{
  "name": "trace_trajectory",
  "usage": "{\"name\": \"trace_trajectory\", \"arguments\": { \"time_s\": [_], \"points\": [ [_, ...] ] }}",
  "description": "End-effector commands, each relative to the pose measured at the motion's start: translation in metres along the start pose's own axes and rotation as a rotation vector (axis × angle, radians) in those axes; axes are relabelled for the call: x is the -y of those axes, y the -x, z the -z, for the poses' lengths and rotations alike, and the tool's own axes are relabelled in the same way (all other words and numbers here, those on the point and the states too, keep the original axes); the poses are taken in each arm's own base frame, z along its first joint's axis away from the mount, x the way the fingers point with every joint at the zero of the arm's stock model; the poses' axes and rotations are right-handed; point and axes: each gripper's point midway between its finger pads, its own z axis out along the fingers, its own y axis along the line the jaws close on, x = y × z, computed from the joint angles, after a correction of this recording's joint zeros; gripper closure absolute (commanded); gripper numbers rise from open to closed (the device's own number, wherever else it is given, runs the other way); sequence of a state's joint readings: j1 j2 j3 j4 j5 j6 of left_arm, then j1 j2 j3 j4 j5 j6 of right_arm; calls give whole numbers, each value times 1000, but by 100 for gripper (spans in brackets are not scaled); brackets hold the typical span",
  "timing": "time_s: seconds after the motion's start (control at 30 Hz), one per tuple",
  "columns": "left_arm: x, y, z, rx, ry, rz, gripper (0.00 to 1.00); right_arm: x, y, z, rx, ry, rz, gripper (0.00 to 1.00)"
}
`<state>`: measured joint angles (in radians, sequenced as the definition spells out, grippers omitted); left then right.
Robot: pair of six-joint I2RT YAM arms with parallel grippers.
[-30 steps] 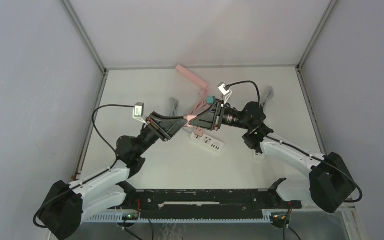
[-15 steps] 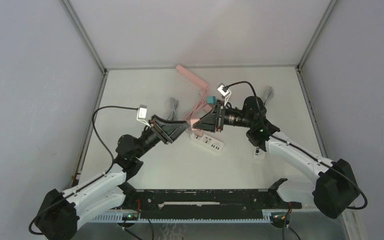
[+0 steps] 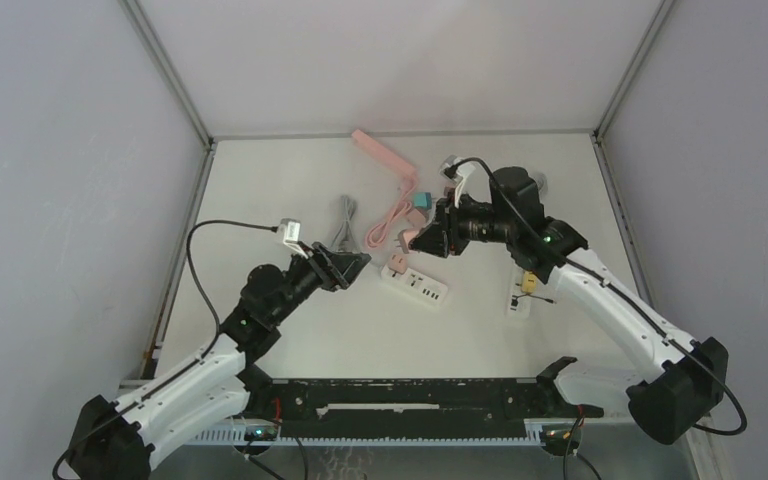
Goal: Insert the plug
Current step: Adjust the plug, then insert the plug into the socket.
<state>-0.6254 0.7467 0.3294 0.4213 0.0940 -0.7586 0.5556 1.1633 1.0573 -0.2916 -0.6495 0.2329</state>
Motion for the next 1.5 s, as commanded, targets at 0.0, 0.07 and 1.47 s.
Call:
{"name": "trace_trajectory", "arguments": {
  "time_s": [0.0,0.07,1.47],
  "points": [
    [-10,9,-5,14,75,-5,32,18,-10,15,-125,-126,101,99],
    [-16,7,-7,6,104,19,32,26,-16,17,-180,-179,123,99],
    [-104,-93,-71,-265,304,304,46,112,-84,-54,-689,-439,486,100]
  ]
}}
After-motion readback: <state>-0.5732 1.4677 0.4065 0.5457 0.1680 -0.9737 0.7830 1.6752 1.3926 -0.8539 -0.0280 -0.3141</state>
